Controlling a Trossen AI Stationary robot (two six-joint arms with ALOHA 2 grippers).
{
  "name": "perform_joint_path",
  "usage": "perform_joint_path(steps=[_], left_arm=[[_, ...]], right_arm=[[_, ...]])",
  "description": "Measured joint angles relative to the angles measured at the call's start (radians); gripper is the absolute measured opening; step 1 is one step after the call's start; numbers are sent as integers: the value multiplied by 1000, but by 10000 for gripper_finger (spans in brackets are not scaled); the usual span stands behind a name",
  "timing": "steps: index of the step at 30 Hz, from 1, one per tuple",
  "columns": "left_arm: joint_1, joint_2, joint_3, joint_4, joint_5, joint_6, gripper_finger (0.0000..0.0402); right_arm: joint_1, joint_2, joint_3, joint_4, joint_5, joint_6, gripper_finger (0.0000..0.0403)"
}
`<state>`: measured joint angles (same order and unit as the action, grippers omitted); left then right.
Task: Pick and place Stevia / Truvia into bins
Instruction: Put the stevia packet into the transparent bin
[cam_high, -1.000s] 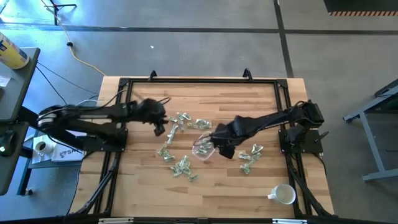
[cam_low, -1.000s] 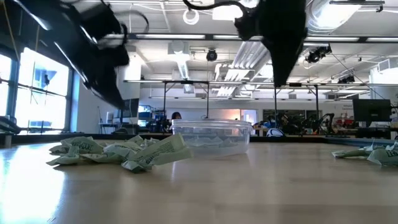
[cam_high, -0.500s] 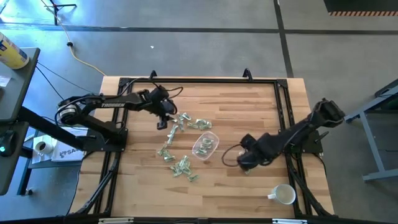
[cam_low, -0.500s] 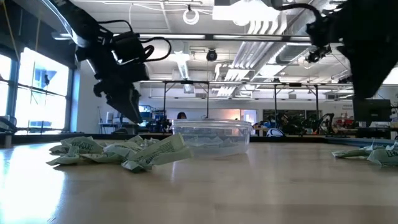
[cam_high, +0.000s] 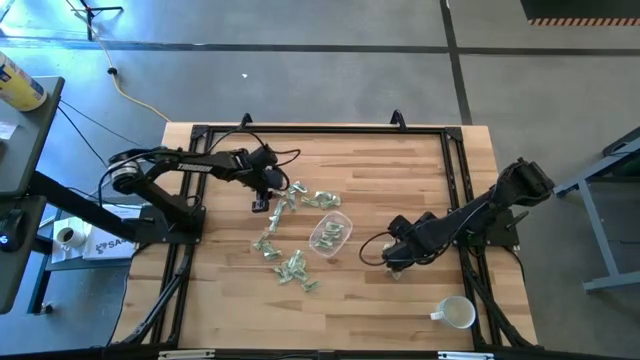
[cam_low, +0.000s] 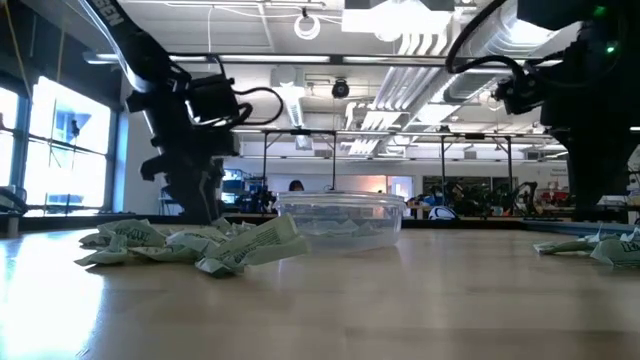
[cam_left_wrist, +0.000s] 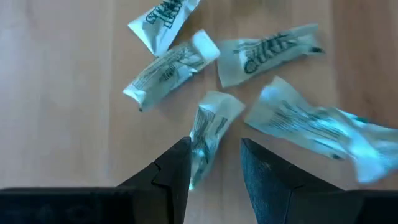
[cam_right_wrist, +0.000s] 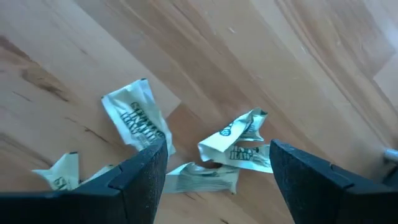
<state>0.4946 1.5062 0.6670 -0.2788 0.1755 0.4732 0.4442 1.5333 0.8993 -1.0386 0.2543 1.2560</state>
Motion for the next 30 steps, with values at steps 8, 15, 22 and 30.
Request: perform_joint_path(steps=[8, 15, 22, 30], left_arm=[[2, 64, 14, 59, -25, -22, 148], [2, 70, 101, -25, -57, -51, 27], [-9, 42, 296, -320, -58, -94, 46], [-123, -11, 393, -351, 332, -265, 27]], right_arm=[[-13, -20, 1, 39, 38, 19, 264], [-13, -118, 1, 20, 142, 133, 222], [-15, -221, 1, 17, 213, 159, 167], [-47, -265, 1, 23, 168, 187, 136]])
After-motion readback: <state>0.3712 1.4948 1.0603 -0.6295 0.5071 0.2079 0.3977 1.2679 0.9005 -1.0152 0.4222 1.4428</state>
